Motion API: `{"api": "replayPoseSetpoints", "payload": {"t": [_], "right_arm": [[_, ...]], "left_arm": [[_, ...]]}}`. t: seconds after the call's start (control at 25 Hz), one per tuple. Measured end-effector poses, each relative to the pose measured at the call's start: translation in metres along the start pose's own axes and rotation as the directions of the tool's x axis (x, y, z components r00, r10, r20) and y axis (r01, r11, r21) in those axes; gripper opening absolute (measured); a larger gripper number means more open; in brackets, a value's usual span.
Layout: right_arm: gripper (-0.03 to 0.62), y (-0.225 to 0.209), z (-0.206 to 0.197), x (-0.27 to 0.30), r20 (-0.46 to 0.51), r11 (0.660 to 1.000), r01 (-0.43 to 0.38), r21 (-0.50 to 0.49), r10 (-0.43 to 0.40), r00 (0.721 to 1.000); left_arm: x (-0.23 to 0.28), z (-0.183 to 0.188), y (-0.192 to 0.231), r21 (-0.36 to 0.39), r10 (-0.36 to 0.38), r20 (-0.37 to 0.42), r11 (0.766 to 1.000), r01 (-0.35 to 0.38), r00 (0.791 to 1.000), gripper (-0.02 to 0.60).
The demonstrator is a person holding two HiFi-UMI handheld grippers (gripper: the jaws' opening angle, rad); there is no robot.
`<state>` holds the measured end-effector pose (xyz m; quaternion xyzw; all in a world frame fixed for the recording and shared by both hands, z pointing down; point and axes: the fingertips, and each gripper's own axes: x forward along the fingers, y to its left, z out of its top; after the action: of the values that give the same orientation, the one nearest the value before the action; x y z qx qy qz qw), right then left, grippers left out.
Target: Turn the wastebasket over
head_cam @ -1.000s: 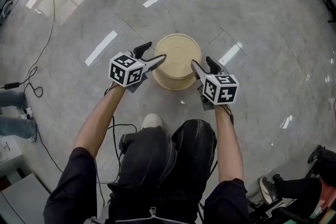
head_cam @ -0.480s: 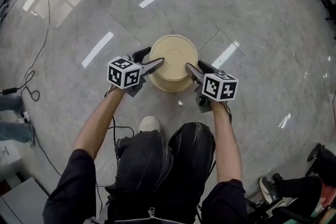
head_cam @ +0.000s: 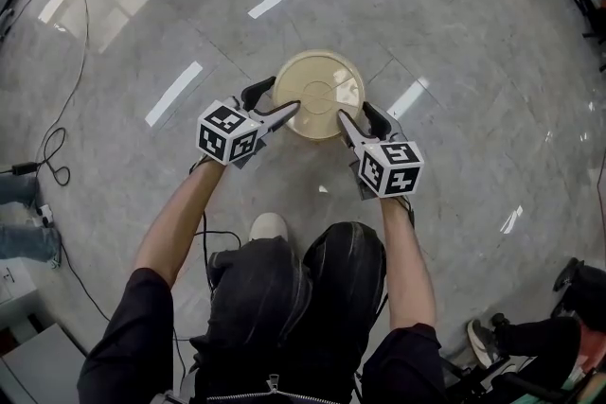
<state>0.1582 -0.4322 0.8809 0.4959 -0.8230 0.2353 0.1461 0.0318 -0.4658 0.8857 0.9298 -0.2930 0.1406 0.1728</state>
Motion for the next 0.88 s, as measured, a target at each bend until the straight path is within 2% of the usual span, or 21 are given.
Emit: {"api": "replayPoseSetpoints", "payload": {"t": [0.08, 0.16, 0.28, 0.44, 0.52, 0.56, 0.6, 0.72, 0.8, 0.88], "right_arm": [[0.236, 0.004, 0.008, -0.007, 0.044, 0.993, 0.032, -0.111, -0.028, 0.999], [0.236, 0.006, 0.009, -0.011, 0.051, 0.986, 0.038, -0.16, -0.03, 0.998], [0.236, 0.01, 0.004, -0.019, 0.015, 0.991, -0.017, -0.136, 0.019, 1.0], [0.236, 0.029, -0.007, -0.033, -0.066, 0.98, -0.175, -0.092, 0.169, 0.983], [0.236, 0.039, -0.006, -0.042, -0.085, 0.966, -0.241, -0.093, 0.233, 0.969], [0.236, 0.043, 0.001, -0.046, -0.061, 0.963, -0.256, -0.084, 0.251, 0.966], [0.236, 0.044, 0.013, -0.048, -0.016, 0.964, -0.256, -0.07, 0.256, 0.967], [0.236, 0.04, 0.05, -0.039, 0.107, 0.978, -0.204, -0.043, 0.208, 0.972], [0.236, 0.04, 0.058, -0.027, 0.095, 0.978, -0.202, -0.053, 0.207, 0.974], [0.236, 0.047, 0.055, -0.018, 0.043, 0.971, -0.217, -0.096, 0.222, 0.974]], "left_arm": [[-0.002, 0.001, -0.004, 0.038, -0.004, -0.009, 0.999, 0.004, 1.0, 0.313], [-0.005, -0.001, -0.008, 0.046, -0.015, -0.011, 0.999, 0.015, 1.0, 0.312], [-0.014, -0.005, -0.016, 0.029, -0.039, -0.006, 0.999, 0.039, 0.999, 0.311], [-0.03, -0.017, -0.021, 0.025, -0.044, -0.016, 0.999, 0.045, 0.999, 0.311], [-0.037, -0.025, -0.023, 0.038, -0.048, -0.027, 0.998, 0.049, 0.998, 0.288], [-0.04, -0.029, -0.025, 0.049, -0.056, -0.037, 0.997, 0.057, 0.998, 0.26], [-0.042, -0.034, -0.027, 0.057, -0.066, -0.05, 0.996, 0.069, 0.997, 0.243], [-0.045, -0.045, -0.033, 0.05, -0.091, -0.058, 0.994, 0.094, 0.994, 0.242], [-0.045, -0.049, -0.039, 0.052, -0.103, -0.057, 0.993, 0.106, 0.993, 0.24], [-0.045, -0.053, -0.047, 0.056, -0.126, -0.07, 0.99, 0.13, 0.99, 0.235]]}}
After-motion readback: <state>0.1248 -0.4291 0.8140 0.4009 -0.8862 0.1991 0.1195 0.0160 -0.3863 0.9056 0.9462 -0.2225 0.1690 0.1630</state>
